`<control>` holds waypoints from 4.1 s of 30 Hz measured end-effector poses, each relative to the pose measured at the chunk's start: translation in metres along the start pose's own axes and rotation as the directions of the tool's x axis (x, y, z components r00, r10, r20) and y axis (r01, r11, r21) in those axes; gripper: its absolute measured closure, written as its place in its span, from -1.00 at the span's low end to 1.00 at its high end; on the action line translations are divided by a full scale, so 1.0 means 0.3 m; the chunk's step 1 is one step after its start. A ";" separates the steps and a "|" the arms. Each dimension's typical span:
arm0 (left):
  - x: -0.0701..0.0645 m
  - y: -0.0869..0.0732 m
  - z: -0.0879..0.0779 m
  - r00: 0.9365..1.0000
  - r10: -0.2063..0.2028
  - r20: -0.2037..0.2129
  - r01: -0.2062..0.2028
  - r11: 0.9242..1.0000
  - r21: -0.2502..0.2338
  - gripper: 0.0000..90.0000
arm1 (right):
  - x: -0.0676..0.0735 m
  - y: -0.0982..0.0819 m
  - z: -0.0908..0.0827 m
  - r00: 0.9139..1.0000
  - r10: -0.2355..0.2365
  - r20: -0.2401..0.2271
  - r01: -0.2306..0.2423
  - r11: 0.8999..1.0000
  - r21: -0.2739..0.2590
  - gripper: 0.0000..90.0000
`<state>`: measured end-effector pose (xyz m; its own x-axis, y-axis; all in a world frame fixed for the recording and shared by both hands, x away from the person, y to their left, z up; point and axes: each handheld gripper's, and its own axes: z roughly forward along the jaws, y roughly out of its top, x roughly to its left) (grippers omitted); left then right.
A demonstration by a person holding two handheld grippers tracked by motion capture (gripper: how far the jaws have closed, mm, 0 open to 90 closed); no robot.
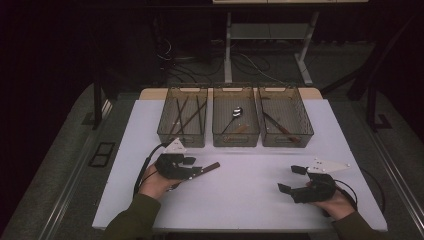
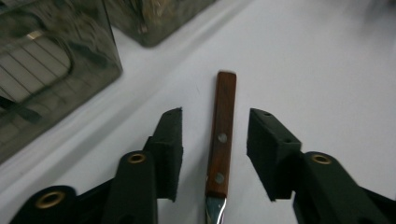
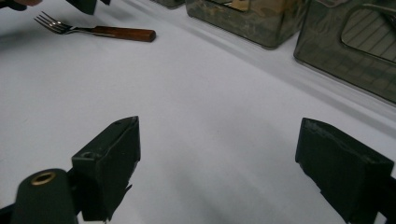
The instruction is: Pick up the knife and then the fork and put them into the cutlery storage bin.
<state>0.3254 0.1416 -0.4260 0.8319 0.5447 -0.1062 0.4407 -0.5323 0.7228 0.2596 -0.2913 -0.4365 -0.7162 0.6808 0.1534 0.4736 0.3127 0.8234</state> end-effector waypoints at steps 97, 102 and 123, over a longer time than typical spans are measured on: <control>-0.312 0.247 0.145 0.851 0.360 0.382 -0.426 0.899 0.100 0.71 | 0.149 0.246 0.204 0.812 -0.315 -0.491 0.436 0.887 0.153 0.00; -0.334 0.252 0.158 0.833 0.390 0.392 -0.461 0.881 0.104 0.71 | 0.167 0.237 0.219 0.786 -0.330 -0.522 0.476 0.863 0.171 0.28; -0.352 0.247 0.143 0.801 0.436 0.411 -0.505 0.860 0.072 0.68 | 0.191 0.225 0.225 0.764 -0.331 -0.554 0.505 0.841 0.194 0.69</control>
<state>0.2847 0.0167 -0.3905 0.9968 -0.0624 -0.0506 -0.0170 -0.7795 0.6262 0.2850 -0.1865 -0.4090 -0.9878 0.0494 0.1478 0.1362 0.7349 0.6643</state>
